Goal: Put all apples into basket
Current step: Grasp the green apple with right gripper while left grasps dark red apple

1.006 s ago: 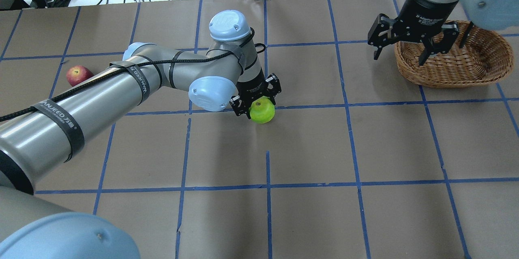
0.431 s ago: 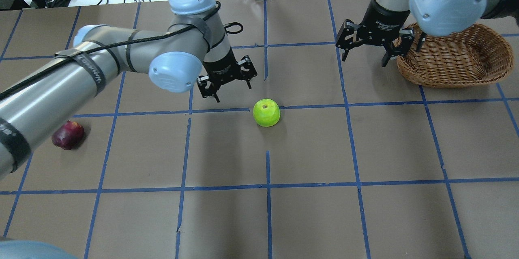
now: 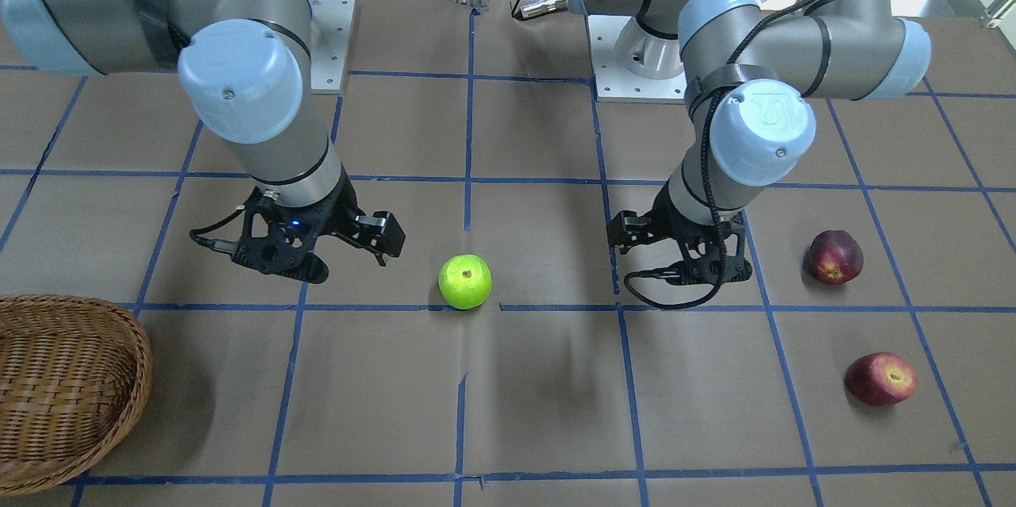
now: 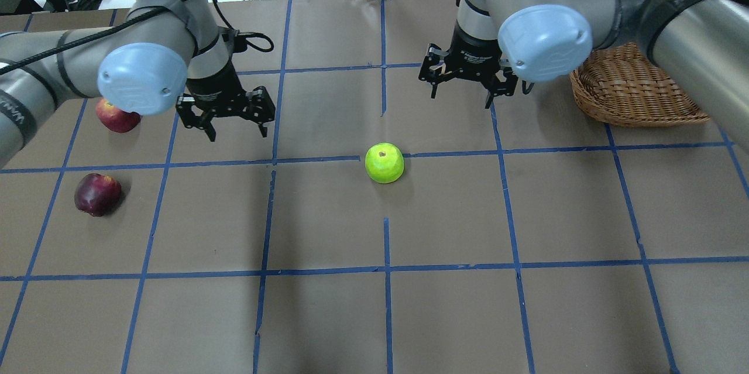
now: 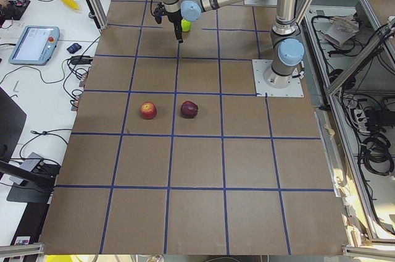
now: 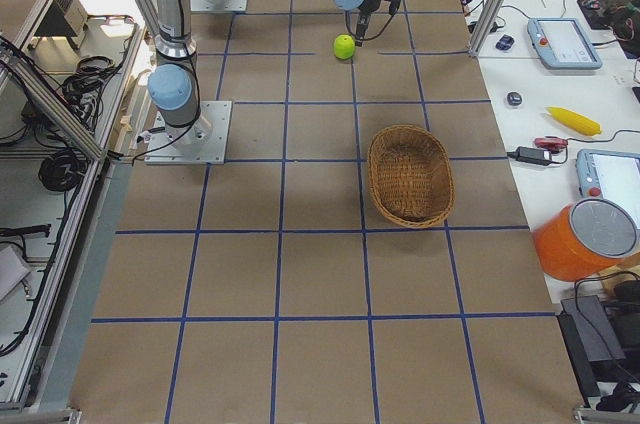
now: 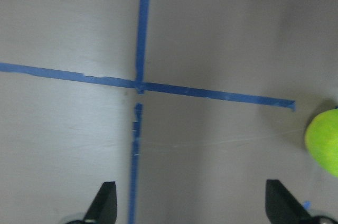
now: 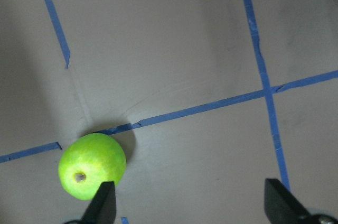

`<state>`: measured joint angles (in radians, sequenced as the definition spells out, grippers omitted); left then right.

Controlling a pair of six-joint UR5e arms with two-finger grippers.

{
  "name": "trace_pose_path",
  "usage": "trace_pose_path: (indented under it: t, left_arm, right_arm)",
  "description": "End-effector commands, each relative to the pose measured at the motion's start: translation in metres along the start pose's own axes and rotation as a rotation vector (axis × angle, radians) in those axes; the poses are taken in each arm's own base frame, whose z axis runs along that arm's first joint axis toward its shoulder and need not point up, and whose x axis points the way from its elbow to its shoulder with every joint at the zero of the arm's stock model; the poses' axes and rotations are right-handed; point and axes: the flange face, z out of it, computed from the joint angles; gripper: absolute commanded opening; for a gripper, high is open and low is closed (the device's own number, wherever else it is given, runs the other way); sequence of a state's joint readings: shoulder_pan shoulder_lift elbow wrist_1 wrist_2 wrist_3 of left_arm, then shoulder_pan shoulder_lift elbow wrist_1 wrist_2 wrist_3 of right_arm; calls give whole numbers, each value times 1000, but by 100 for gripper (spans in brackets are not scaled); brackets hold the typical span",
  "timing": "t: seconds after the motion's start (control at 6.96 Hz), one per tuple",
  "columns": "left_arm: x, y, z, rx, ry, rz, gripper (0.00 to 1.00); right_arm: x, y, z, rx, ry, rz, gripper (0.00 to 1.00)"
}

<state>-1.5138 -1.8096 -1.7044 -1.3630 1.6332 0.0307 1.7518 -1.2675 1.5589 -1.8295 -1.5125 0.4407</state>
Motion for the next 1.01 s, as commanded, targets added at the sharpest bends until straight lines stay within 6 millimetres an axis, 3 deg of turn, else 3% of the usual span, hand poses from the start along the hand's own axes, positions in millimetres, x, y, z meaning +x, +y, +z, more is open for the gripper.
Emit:
trace_pose_path:
  t: [0.0,0.14,0.29,0.43,0.57,0.86]
  left_arm:
    - [-113,-2,36,-84,-20,136,92]
    - [-152,-1,49,-91,-2,140,95]
    - [-175,-4,60,-65,-3,263,100]
    - [-190,-6,74,-22,-34,397,100]
    - [-218,-5,84,19,-99,478,100]
    - [-266,7,105,42,-116,560,100]
  right_arm:
    - [-66,18,59,11,-1,31,100]
    - [-91,27,86,4,5,39,100]
    - [-96,24,108,-13,17,43,100]
    - [-98,24,122,-30,29,39,100]
    - [-97,23,137,-49,43,38,100]
    - [-101,22,153,-79,40,36,100]
